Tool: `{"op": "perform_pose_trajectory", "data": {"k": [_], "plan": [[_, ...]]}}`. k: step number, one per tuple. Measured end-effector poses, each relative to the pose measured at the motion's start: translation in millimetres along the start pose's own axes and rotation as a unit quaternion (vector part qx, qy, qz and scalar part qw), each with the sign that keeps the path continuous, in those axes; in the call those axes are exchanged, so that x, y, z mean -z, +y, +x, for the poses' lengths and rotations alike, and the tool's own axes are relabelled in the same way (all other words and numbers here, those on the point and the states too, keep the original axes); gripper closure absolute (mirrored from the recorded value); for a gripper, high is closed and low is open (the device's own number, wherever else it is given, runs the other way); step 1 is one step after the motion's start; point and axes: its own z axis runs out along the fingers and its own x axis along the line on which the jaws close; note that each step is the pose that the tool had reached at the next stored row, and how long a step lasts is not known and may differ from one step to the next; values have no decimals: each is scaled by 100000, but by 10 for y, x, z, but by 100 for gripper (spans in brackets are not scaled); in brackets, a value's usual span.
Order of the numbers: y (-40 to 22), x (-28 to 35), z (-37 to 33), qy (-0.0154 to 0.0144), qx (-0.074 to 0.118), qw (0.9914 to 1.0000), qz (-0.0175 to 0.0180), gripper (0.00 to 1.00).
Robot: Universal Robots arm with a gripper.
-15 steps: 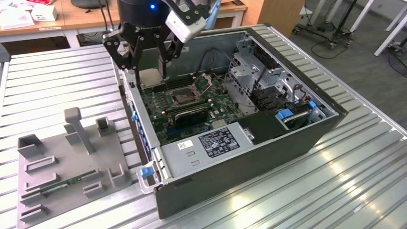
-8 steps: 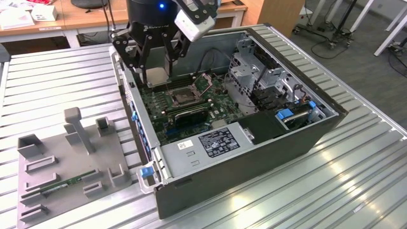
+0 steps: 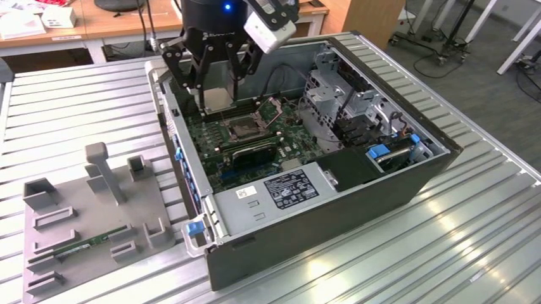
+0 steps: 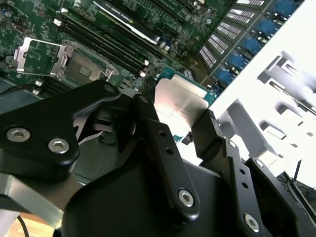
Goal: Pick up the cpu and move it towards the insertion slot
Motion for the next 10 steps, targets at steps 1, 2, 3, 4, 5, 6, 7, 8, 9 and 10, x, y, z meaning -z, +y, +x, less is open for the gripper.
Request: {"op": "perform_pose_trajectory", "data": {"k": [1, 2, 3, 4, 5, 6, 7, 8, 9, 10], "plan": [[-1, 0, -4, -3, 0, 100000, -3, 45], [-1, 0, -5, -3, -3, 100000, -2, 45], [-1, 0, -5, -3, -5, 100000, -4, 45], [0, 0, -6, -2, -2, 100000, 0, 45], [0, 0, -7, -2, -3, 100000, 0, 45], [0, 0, -7, 0, -2, 100000, 2, 45], [0, 0, -7, -2, -3, 100000, -2, 45], [0, 0, -11, 0, 4, 100000, 0, 45], [0, 0, -15, 1, 11, 100000, 0, 45], [-1, 0, -18, -1, 4, 100000, -2, 45]]}}
